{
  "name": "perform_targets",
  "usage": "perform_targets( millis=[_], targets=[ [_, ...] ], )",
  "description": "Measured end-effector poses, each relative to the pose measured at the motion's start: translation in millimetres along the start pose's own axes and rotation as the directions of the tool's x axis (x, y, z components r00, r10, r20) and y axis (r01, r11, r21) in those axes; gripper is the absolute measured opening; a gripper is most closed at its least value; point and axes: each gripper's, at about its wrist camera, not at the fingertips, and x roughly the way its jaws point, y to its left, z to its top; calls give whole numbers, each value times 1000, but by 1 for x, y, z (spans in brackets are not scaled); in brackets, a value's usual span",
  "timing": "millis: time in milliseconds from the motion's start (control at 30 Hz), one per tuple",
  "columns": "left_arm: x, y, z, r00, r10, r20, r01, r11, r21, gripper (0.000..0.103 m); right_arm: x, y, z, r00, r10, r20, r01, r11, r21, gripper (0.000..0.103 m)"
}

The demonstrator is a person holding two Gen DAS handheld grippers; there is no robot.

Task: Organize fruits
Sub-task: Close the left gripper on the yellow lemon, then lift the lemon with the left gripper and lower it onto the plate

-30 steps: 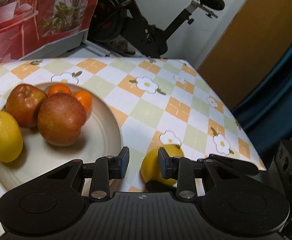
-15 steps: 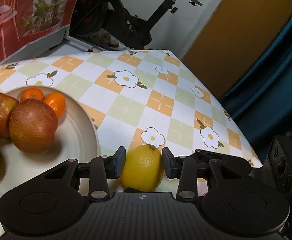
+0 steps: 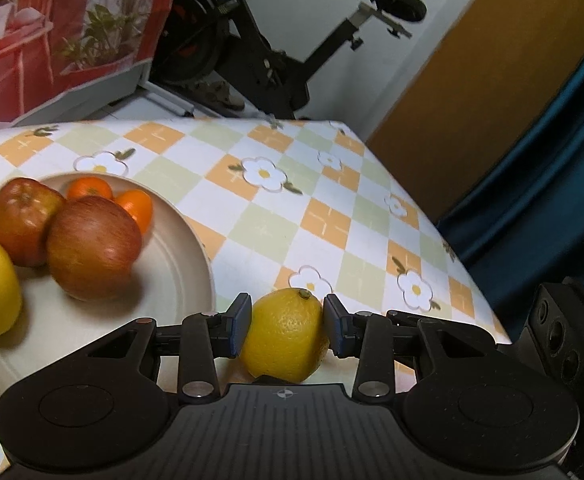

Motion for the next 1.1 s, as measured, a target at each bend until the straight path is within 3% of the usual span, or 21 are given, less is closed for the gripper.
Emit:
perform_targets(
  millis=[433, 1100],
  targets=[
    [-25, 15, 19, 991, 61, 118, -55, 997, -58, 42, 18, 20, 43, 999, 34, 20, -31, 993, -115, 50],
    [-11, 38, 25, 984, 159, 75, -155, 986, -55, 39, 63, 19, 49, 999, 5, -32, -9, 991, -133, 50]
  ],
)
